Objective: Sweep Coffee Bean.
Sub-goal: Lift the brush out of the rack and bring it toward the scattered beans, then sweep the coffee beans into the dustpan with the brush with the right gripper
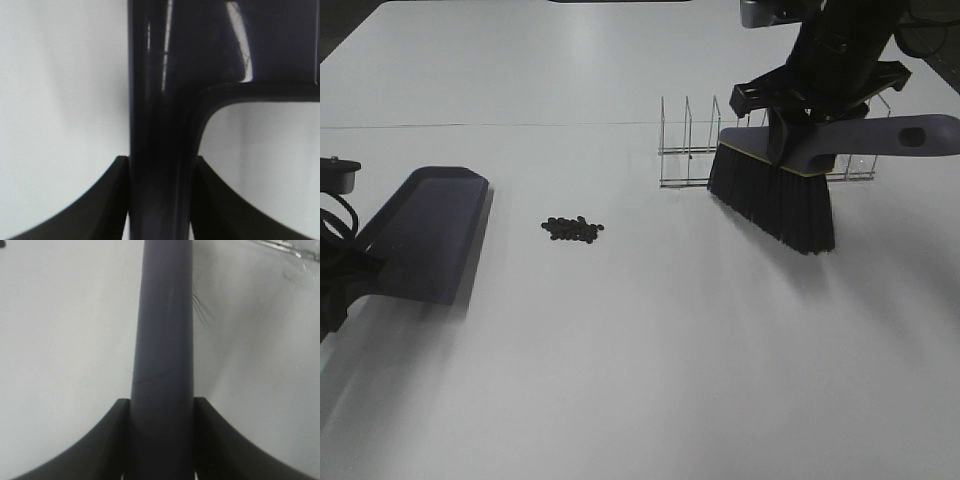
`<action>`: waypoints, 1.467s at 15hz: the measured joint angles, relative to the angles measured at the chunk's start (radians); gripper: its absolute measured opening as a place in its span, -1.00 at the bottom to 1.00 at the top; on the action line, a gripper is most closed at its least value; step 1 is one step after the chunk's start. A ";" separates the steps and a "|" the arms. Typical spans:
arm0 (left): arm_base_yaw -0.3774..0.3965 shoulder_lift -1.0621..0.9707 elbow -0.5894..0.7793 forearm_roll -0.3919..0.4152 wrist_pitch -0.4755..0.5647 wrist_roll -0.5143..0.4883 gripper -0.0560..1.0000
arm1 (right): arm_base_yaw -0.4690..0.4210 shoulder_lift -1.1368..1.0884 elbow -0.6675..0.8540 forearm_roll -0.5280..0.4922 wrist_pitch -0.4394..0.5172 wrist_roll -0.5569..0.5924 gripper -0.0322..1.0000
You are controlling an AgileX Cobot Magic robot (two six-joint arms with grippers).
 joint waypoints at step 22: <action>-0.129 0.243 -0.268 0.105 0.131 -0.029 -0.28 | 0.259 0.195 -0.049 -0.209 -0.106 0.060 -0.35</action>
